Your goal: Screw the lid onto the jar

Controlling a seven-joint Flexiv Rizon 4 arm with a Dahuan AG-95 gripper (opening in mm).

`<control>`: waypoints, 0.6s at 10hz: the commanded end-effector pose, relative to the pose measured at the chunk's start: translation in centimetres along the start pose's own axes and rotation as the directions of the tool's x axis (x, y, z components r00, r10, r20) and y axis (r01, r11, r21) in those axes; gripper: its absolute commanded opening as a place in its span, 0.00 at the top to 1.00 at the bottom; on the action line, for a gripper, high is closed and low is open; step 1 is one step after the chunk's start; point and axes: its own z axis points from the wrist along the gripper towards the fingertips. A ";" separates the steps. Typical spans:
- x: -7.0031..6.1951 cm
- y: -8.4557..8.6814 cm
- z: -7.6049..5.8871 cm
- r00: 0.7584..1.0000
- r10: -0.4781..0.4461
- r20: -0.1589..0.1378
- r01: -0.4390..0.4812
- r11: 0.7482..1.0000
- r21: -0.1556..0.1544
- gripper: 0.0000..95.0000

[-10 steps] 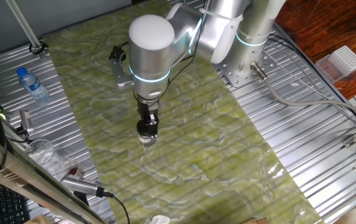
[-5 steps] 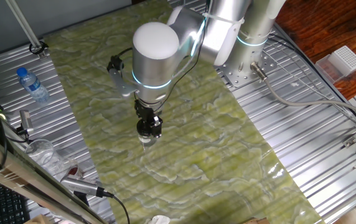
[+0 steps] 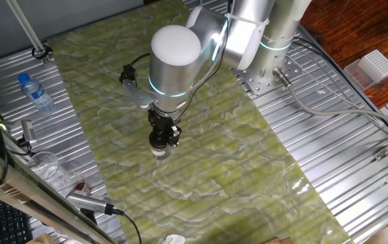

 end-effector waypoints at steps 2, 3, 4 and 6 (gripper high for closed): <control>0.0 0.0 0.1 0.998 -0.061 -0.011 0.061 0.998 0.007 0.40; 0.0 0.0 0.1 0.996 -0.083 -0.010 0.083 0.996 0.008 0.40; 0.0 0.0 0.1 0.996 -0.085 -0.009 0.085 0.996 0.009 0.40; 0.0 0.0 0.0 0.995 -0.096 -0.007 0.097 0.995 0.015 0.20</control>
